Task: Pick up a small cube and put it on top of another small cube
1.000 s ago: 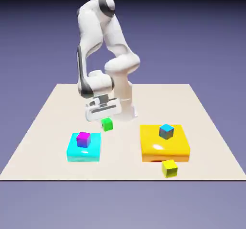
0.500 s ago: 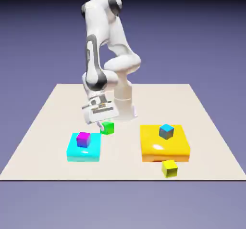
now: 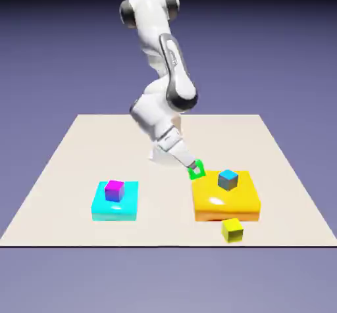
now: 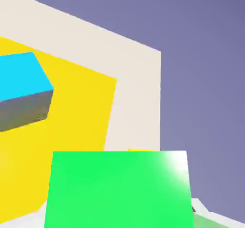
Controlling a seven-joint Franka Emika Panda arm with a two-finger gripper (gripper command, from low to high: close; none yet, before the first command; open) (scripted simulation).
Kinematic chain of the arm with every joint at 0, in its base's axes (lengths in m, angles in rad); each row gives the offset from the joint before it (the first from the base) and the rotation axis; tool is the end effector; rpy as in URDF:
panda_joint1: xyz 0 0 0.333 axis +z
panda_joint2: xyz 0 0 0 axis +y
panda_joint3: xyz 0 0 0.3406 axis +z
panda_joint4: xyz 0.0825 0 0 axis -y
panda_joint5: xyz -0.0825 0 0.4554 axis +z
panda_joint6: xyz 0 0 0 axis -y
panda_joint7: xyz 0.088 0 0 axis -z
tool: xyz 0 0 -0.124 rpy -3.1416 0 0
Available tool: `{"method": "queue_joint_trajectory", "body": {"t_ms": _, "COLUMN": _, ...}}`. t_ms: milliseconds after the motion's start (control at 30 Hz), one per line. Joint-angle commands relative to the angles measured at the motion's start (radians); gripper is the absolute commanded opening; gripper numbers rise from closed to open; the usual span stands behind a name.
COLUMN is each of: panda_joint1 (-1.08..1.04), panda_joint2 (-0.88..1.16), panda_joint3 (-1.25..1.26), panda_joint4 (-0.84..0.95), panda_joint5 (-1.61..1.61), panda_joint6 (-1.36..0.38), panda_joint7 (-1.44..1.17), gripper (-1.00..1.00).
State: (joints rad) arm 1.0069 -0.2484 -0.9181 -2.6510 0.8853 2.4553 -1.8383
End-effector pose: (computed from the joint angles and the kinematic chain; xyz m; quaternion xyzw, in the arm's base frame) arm 0.4495 0.0728 0.2453 -0.7681 -0.5325 -0.2343 0.2674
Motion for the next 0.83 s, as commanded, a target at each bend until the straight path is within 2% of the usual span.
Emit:
{"method": "queue_joint_trajectory", "body": {"t_ms": 0, "panda_joint1": 0.01, "panda_joint2": 0.007, "panda_joint3": 0.012, "panda_joint4": 0.013, "panda_joint5": -0.042, "panda_joint6": -0.027, "panda_joint7": 0.014, "gripper": -1.0}}
{"method": "queue_joint_trajectory", "body": {"t_ms": 433, "panda_joint1": 0.139, "panda_joint2": 0.098, "panda_joint3": 0.173, "panda_joint4": 0.178, "panda_joint5": -0.607, "panda_joint6": -0.387, "panda_joint7": 0.213, "gripper": -1.0}}
{"method": "queue_joint_trajectory", "body": {"t_ms": 600, "panda_joint1": 0.155, "panda_joint2": 0.242, "panda_joint3": 0.21, "panda_joint4": 0.104, "panda_joint5": -0.449, "panda_joint6": -0.236, "panda_joint7": 0.087, "gripper": -1.0}}
{"method": "queue_joint_trajectory", "body": {"t_ms": 633, "panda_joint1": 0.155, "panda_joint2": 0.243, "panda_joint3": 0.21, "panda_joint4": 0.104, "panda_joint5": -0.449, "panda_joint6": -0.236, "panda_joint7": 0.087, "gripper": 1.0}}
{"method": "queue_joint_trajectory", "body": {"t_ms": 800, "panda_joint1": 0.141, "panda_joint2": 0.099, "panda_joint3": 0.175, "panda_joint4": 0.18, "panda_joint5": -0.614, "panda_joint6": -0.392, "panda_joint7": 0.215, "gripper": 1.0}}
